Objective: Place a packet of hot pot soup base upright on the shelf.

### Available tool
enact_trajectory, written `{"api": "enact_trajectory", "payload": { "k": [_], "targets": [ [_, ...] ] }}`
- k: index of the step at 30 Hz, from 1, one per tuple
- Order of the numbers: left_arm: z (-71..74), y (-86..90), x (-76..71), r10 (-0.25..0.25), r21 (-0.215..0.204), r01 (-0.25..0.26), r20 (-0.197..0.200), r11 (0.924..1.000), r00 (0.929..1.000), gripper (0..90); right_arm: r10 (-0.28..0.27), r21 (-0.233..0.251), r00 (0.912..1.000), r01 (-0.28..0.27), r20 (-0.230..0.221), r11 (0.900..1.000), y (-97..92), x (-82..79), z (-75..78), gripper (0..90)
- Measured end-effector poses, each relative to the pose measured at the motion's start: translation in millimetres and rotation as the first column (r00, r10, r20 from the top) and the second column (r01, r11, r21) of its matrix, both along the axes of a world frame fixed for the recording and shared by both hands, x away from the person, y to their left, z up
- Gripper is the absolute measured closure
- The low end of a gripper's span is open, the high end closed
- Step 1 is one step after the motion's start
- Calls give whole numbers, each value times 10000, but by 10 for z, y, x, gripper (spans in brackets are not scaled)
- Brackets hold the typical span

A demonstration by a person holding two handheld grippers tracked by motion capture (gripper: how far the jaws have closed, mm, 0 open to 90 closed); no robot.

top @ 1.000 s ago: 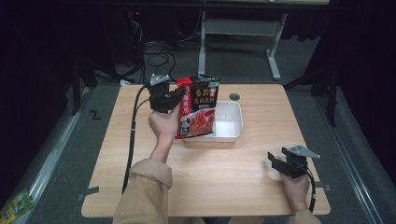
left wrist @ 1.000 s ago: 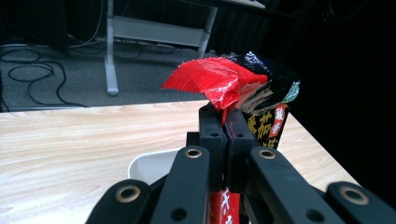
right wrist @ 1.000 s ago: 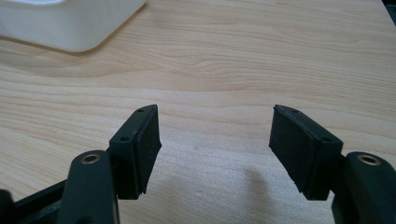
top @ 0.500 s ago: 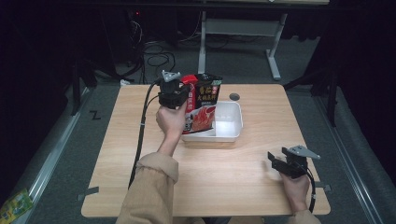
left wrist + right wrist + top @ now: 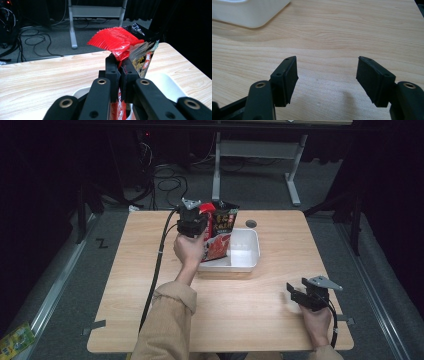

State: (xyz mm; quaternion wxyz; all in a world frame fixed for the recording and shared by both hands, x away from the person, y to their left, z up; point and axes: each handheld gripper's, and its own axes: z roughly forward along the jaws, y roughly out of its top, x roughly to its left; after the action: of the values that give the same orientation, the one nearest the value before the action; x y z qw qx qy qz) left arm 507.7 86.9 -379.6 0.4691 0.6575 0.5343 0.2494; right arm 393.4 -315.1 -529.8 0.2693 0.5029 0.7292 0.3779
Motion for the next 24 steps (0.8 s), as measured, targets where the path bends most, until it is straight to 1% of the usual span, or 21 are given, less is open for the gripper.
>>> {"api": "enact_trajectory", "payload": {
  "k": [2,4,6,7,9,15,16,17,20,24],
  "targets": [
    [-39,5,15,9,-184,-8,44,9998,10000,865,28,-47,10000,-28,6,10000,-1,0,0,342],
    [-95,14,34,77,-363,-80,-66,9993,9999,862,35,-59,10000,-35,9,10000,0,2,-1,342],
    [-160,20,49,152,-303,-158,-208,9994,9997,860,26,-35,10000,-26,5,10000,1,3,-1,342],
    [-177,23,50,175,-311,-180,-180,9994,9997,859,48,-49,10000,-48,4,10000,-1,2,-1,342],
    [-199,43,44,191,-539,-197,-109,9984,9998,855,72,-53,10000,-72,12,10000,-3,1,-1,342],
    [-222,79,14,-4,-521,0,-87,9986,10000,830,59,-135,10000,-58,3,9999,4,3,-2,342],
    [-225,97,7,-24,-504,17,-154,9987,9999,827,47,-128,10000,-47,5,9999,5,4,-2,343],
    [-223,108,0,-31,-392,23,-206,9992,9998,828,33,-124,10000,-34,-13,9999,6,3,-2,343],
    [-226,132,-28,-194,295,201,-236,9994,9995,842,62,-205,10000,-63,-21,9998,10,8,-3,344],
    [-242,162,-30,-259,337,269,-296,9991,9992,850,43,-258,10000,-45,-83,9997,24,9,-3,344]
  ]
}}
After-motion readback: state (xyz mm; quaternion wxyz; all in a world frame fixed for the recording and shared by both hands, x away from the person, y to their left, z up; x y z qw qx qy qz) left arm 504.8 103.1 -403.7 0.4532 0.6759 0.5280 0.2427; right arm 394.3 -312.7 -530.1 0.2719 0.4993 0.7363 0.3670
